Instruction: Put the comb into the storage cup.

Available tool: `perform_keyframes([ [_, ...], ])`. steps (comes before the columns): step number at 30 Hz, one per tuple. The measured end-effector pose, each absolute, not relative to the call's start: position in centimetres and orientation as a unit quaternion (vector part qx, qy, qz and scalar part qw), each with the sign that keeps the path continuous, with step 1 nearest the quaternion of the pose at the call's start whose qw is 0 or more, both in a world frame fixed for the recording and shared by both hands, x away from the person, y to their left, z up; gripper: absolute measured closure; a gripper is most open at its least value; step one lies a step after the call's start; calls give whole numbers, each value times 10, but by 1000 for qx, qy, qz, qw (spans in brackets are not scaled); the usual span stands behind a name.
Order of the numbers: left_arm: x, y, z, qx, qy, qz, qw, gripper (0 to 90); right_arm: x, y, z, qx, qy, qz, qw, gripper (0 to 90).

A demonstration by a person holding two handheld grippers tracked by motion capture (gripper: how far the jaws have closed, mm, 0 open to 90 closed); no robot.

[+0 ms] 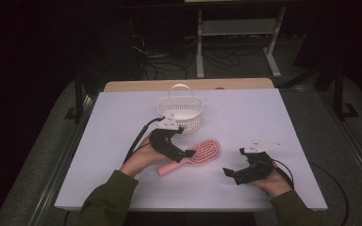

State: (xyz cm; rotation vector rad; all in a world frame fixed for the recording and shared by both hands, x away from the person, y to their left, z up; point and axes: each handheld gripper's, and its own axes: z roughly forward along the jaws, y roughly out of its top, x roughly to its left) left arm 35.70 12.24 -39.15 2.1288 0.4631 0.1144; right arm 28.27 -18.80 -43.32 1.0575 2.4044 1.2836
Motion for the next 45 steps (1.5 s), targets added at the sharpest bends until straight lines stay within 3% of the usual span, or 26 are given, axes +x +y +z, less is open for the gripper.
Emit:
perform_keyframes([
  [45,355,114,-407,908,183,47,375,2,283,-188,-433,359,819,435,108,0],
])
